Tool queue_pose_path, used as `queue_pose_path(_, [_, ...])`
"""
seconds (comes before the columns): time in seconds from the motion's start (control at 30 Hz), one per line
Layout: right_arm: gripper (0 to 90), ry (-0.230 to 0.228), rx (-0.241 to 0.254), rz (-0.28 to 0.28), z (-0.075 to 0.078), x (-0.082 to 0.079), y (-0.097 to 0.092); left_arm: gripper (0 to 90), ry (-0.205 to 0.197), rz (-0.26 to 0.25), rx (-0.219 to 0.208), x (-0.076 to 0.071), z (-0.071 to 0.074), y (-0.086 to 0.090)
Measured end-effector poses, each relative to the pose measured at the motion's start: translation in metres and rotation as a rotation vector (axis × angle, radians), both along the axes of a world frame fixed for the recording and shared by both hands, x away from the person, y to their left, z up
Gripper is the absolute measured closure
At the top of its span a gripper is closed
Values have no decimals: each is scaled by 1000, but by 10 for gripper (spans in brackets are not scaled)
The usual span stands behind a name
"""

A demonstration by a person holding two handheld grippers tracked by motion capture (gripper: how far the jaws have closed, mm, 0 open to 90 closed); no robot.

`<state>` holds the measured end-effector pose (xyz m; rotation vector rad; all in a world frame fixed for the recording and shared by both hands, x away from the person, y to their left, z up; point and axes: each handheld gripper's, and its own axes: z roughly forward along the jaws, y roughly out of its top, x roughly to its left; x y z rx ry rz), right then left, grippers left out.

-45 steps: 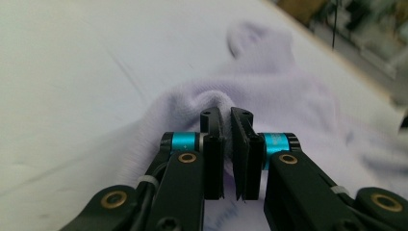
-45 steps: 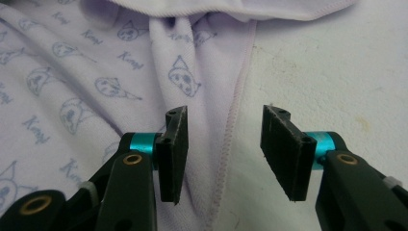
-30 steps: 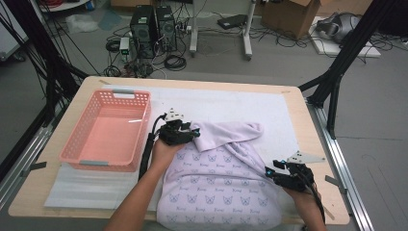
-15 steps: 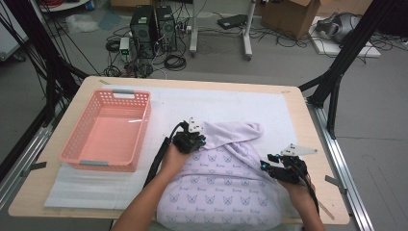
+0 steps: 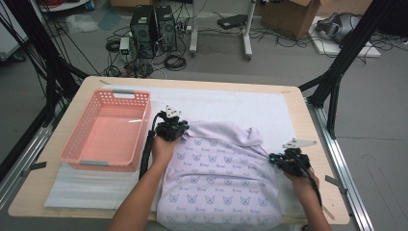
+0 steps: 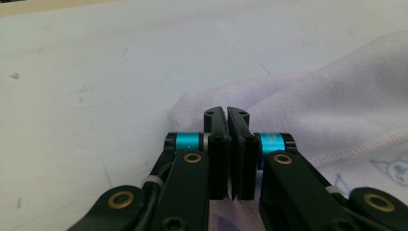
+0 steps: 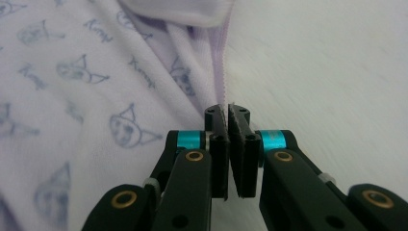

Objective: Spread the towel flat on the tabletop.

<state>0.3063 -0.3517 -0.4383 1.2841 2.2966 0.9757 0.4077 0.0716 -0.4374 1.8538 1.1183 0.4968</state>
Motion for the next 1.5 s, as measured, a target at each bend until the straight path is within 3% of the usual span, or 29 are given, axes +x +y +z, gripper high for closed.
queue_pose_path(0.03, [879,-11,-35,-14,2,-4,-6,839,-3,-12,-9,0,0,-1])
queue_pose_path(0.07, [748,-14,-35,-13,3,-7,-11,783,-2,-32,-35,-1,0,-1])
queue_pose_path(0.1, [671,-29,3,-23,4,-9,-16,706,6,-45,-49,-1,0,-2])
queue_pose_path(0.13, [668,-44,40,-20,7,-11,-18,632,10,-54,-55,-2,0,-3])
queue_pose_path(0.2, [613,-102,50,10,13,-12,-15,545,4,-88,-71,-6,2,-4])
queue_pose_path(0.3, [595,-149,54,78,16,-5,3,517,-20,-138,-103,-13,5,-2])
queue_pose_path(0.43, [595,-191,42,168,17,14,33,462,-11,-198,-114,-21,9,0])
queue_pose_path(0.5, [603,-190,46,212,18,24,47,463,-45,-206,-110,-26,11,1])
queue_pose_path(0.7, [599,-135,18,286,17,57,73,458,-75,-212,-87,-46,11,6])
queue_pose_path(0.97, [590,-90,-70,354,6,87,108,395,-98,-178,-59,-75,9,14])
queue_pose_path(1.03, [633,-64,-97,364,1,93,115,362,-96,-165,-67,-79,8,17])
queue_pose_path(1.1, [756,-60,-75,373,1,98,115,332,-97,-155,-78,-83,6,21])
queue_pose_path(1.17, [820,-37,-63,368,2,101,114,314,-92,-147,-88,-88,3,25])
queue_pose_path(1.37, [834,-45,35,332,10,112,106,299,-72,-151,-117,-97,-6,34])
queue_pose_path(1.5, [837,-73,39,271,17,128,106,304,-67,-168,-106,-98,-8,35])
